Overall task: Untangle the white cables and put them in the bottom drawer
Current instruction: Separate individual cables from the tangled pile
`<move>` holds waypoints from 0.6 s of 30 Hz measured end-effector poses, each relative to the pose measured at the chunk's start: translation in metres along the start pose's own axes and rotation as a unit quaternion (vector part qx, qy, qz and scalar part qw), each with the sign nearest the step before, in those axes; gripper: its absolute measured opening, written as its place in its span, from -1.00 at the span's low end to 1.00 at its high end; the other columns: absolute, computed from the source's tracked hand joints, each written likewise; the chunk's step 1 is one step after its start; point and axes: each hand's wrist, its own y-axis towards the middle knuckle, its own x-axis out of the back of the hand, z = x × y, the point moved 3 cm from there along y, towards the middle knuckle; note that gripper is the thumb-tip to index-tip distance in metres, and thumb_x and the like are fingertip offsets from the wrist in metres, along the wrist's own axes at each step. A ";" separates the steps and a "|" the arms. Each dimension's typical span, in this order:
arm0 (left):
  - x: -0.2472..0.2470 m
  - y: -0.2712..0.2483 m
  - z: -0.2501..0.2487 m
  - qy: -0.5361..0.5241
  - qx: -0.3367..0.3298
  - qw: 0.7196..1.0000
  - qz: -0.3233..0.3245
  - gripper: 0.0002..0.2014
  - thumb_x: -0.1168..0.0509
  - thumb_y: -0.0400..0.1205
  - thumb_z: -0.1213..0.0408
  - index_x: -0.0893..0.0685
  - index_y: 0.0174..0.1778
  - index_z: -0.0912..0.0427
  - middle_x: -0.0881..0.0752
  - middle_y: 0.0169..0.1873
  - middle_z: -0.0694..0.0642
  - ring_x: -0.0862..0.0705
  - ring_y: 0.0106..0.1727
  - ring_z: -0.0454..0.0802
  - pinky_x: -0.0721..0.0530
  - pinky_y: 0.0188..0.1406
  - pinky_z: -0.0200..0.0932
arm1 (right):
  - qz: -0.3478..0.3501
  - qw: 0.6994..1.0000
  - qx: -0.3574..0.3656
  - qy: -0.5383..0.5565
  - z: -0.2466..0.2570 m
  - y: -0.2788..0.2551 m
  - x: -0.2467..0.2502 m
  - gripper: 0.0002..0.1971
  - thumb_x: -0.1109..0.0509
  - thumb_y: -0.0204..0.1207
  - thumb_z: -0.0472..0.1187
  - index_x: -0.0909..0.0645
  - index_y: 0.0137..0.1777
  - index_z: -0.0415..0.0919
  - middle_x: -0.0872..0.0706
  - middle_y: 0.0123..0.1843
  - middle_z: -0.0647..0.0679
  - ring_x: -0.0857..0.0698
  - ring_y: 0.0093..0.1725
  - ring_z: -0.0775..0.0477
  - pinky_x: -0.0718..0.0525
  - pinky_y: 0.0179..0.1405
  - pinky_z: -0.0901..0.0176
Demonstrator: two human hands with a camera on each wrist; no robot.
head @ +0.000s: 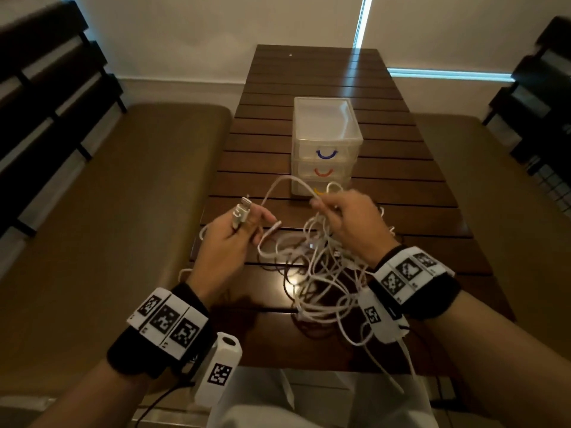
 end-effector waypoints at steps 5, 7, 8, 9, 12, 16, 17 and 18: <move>-0.005 -0.003 -0.007 0.028 -0.035 0.999 0.014 -0.72 -0.15 0.72 0.12 -0.76 -0.04 0.09 -0.64 -0.44 -0.28 -0.55 -0.38 -0.35 -0.44 -0.32 -0.51 | -0.048 0.996 0.048 -0.049 0.026 0.009 0.019 -0.74 -0.29 0.68 0.03 -0.79 0.10 -0.01 -0.66 -0.20 0.05 -0.54 -0.18 0.03 -0.45 -0.19 0.12; -0.009 -0.005 -0.005 0.051 -0.046 0.997 0.031 -0.76 -0.16 0.75 0.18 -0.77 0.07 0.00 -0.71 -0.35 -0.27 -0.63 -0.30 -0.35 -0.55 -0.25 -0.39 | 0.056 0.993 0.029 -0.104 0.026 0.003 -0.002 -0.76 -0.31 0.66 0.05 -0.79 0.08 0.02 -0.67 -0.13 0.03 -0.61 -0.13 -0.01 -0.63 -0.10 0.03; -0.012 -0.005 -0.002 0.077 -0.043 0.995 0.045 -0.76 -0.17 0.76 0.14 -0.75 0.14 -0.14 -0.77 -0.26 -0.19 -0.70 -0.23 -0.23 -0.65 -0.20 -0.21 | 0.103 0.985 0.020 -0.141 0.024 -0.004 -0.014 -0.75 -0.31 0.65 0.06 -0.78 0.08 0.02 -0.67 -0.08 -0.01 -0.63 -0.06 -0.07 -0.66 -0.03 -0.06; -0.014 -0.005 0.003 0.112 -0.029 0.991 0.065 -0.75 -0.17 0.76 0.08 -0.71 0.22 -0.28 -0.81 -0.17 -0.09 -0.77 -0.15 -0.06 -0.74 -0.11 0.03 | 0.137 0.976 0.009 -0.170 0.022 -0.012 -0.024 -0.74 -0.30 0.65 0.07 -0.78 0.10 0.01 -0.66 -0.04 -0.06 -0.62 0.01 -0.13 -0.65 0.04 -0.11; -0.025 -0.005 0.018 0.272 0.000 0.954 0.128 -0.65 -0.19 0.74 0.12 -0.56 0.37 -0.41 -0.82 -0.06 0.02 -0.78 -0.06 0.09 -0.75 -0.07 0.11 | 0.158 0.970 0.009 -0.182 0.021 -0.030 -0.041 -0.71 -0.27 0.67 0.06 -0.75 0.15 -0.06 -0.64 0.03 -0.09 -0.55 0.13 -0.17 -0.49 0.01 -0.01; -0.037 -0.009 0.026 0.432 -0.035 0.890 0.143 -0.74 -0.24 0.67 0.25 -0.65 0.22 -0.12 -0.79 -0.08 0.01 -0.74 -0.04 0.04 -0.54 -0.19 -0.15 | 0.167 0.974 0.013 -0.154 0.019 -0.031 -0.038 -0.72 -0.37 0.60 0.06 -0.74 0.14 -0.08 -0.64 0.03 -0.08 -0.52 0.11 -0.11 -0.52 0.03 0.01; -0.037 -0.009 0.028 0.445 -0.038 0.883 0.146 -0.79 -0.25 0.67 0.20 -0.65 0.19 -0.10 -0.79 -0.10 0.03 -0.74 -0.06 0.06 -0.55 -0.20 -0.13 | 0.174 0.973 0.016 -0.150 0.017 -0.031 -0.035 -0.74 -0.40 0.58 0.04 -0.73 0.15 -0.07 -0.64 0.04 -0.07 -0.52 0.12 -0.11 -0.55 0.07 0.00; -0.036 -0.010 0.029 0.452 -0.041 0.879 0.145 -0.84 -0.25 0.68 0.15 -0.65 0.15 -0.08 -0.79 -0.13 0.04 -0.74 -0.09 0.06 -0.55 -0.21 -0.12 | 0.179 0.973 0.018 -0.147 0.013 -0.030 -0.033 -0.76 -0.43 0.57 0.00 -0.74 0.16 -0.06 -0.64 0.05 -0.06 -0.52 0.12 -0.10 -0.55 0.06 0.02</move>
